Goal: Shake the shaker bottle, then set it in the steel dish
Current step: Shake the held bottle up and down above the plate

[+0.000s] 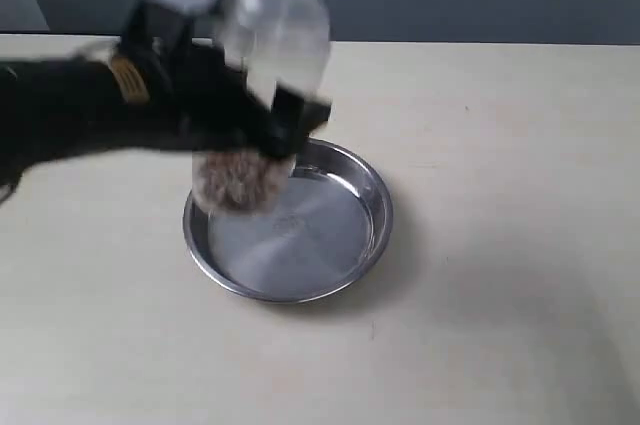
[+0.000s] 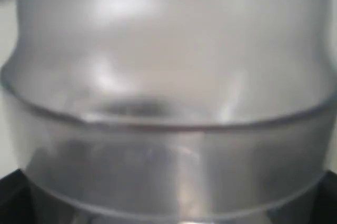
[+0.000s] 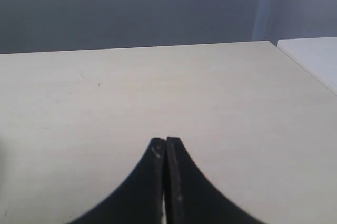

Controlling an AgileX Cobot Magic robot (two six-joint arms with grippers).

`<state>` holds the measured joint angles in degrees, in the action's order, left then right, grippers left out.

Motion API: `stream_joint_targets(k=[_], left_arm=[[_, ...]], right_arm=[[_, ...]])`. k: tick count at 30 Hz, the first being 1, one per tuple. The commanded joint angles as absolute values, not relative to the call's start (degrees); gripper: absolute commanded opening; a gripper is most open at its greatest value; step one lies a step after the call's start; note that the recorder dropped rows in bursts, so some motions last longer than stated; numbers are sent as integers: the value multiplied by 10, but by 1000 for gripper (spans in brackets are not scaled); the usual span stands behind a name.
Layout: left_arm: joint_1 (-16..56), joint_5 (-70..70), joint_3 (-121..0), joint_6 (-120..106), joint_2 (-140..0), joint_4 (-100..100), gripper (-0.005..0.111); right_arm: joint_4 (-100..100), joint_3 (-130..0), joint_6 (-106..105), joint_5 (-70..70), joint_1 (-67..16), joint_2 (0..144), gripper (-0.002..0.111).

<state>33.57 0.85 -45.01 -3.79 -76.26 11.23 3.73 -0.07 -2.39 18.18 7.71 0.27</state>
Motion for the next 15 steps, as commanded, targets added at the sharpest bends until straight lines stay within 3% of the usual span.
stream_joint_targets(k=[1, 4, 10, 15], left_arm=[[342, 41, -438, -32, -780, 147, 0], [345, 39, -398, -32, -856, 160, 0], [341, 85, -492, -75, -727, 135, 0], [344, 54, -435, -75, -821, 158, 0]], right_arm=[[38, 0, -25, 175, 79, 0, -1], [38, 0, -25, 175, 79, 0, -1], [38, 0, -25, 175, 79, 0, -1], [38, 0, -25, 175, 79, 0, -1]])
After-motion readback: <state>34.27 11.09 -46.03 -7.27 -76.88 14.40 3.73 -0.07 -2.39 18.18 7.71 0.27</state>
